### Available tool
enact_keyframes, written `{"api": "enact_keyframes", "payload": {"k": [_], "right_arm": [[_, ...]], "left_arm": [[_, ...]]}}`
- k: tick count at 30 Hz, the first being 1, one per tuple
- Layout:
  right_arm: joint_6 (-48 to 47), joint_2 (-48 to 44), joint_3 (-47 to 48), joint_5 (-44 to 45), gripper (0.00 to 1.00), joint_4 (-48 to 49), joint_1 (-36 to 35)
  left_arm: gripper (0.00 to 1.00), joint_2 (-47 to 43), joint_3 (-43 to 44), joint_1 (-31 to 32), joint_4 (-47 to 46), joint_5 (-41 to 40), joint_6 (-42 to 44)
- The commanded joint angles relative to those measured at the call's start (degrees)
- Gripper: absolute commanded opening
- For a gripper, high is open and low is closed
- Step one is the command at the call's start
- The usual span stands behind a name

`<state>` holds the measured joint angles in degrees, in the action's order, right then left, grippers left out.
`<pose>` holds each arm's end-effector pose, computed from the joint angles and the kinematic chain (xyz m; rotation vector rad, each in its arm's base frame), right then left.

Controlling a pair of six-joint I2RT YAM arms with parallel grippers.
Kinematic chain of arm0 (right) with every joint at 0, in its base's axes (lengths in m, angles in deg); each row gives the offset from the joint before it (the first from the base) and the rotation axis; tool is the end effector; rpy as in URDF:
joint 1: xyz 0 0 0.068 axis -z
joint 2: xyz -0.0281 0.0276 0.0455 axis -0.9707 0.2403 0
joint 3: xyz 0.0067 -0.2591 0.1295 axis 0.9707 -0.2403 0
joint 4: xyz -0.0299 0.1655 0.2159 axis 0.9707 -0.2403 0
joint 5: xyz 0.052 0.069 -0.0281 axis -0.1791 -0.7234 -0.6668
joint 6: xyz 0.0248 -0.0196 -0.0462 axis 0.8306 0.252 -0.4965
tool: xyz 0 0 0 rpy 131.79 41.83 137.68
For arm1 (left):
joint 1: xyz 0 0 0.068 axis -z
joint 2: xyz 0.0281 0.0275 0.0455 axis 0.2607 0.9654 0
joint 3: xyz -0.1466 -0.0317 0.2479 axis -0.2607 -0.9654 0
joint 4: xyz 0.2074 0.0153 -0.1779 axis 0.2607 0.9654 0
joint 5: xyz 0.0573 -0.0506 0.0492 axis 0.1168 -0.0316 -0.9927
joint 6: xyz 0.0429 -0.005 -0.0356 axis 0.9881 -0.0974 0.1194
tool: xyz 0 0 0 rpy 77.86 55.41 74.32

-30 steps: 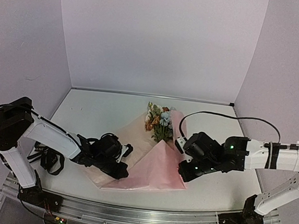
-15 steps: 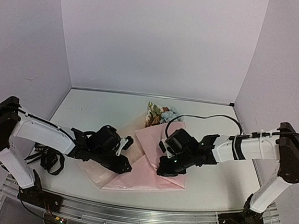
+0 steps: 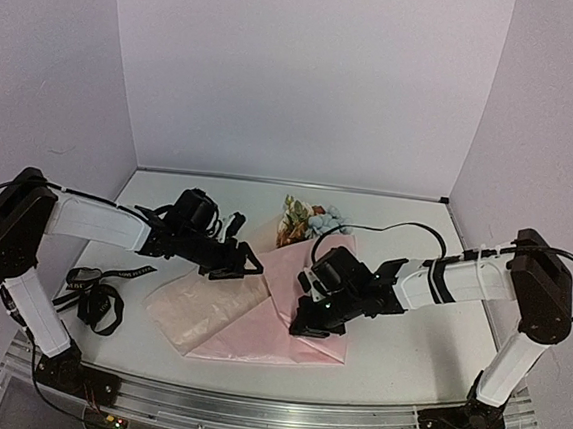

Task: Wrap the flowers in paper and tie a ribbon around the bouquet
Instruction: Fold the one-fourth-folded wrapping paper at the center of the board.

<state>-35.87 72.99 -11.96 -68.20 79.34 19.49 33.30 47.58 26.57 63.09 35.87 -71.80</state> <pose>0.1895 0.3115 0.1675 -0.4771 2.7816 1.0253 0.2571 -0.2520 0.1975 0.3741 2.5033 -1.1693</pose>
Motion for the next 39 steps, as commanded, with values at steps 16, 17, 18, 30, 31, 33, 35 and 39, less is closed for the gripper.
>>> {"api": "enact_keyframes", "payload": {"k": [16, 17, 18, 30, 31, 33, 35, 39], "right_arm": [[0.0, 0.6, 1.0, -8.5, 0.00, 4.7, 1.8], [0.0, 0.5, 1.0, -8.8, 0.00, 4.7, 1.9], [0.0, 0.5, 0.9, -8.8, 0.00, 4.6, 1.9], [1.4, -1.0, -0.7, -9.2, 0.31, 4.0, 3.4], [1.7, -1.6, -1.1, -9.0, 0.36, 3.9, 3.5], [2.3, -3.4, -2.6, -8.5, 0.42, 3.7, 3.9], [2.8, -5.4, -4.3, -7.7, 0.46, 3.3, 4.2], [4.1, -8.9, -7.9, -6.6, 0.45, 3.0, 4.5]], "left_arm": [[0.67, 18.6, 14.0, -5.9, -3.8, 21.2, -2.4], [0.64, 19.5, 14.8, -5.9, -3.4, 21.5, -2.2], [0.62, 20.1, 15.4, -5.9, -3.2, 21.7, -2.1], [0.02, 21.0, 17.9, -6.0, -0.9, 19.4, 0.0], [0.00, 20.7, 18.0, -6.0, -0.5, 19.1, 0.4], [0.00, 20.3, 18.3, -6.0, 1.1, 18.3, 1.1], [0.00, 19.9, 18.5, -5.9, 1.8, 17.7, 1.7], [0.00, 19.3, 18.8, -6.0, 3.6, 16.2, 2.8]]}}
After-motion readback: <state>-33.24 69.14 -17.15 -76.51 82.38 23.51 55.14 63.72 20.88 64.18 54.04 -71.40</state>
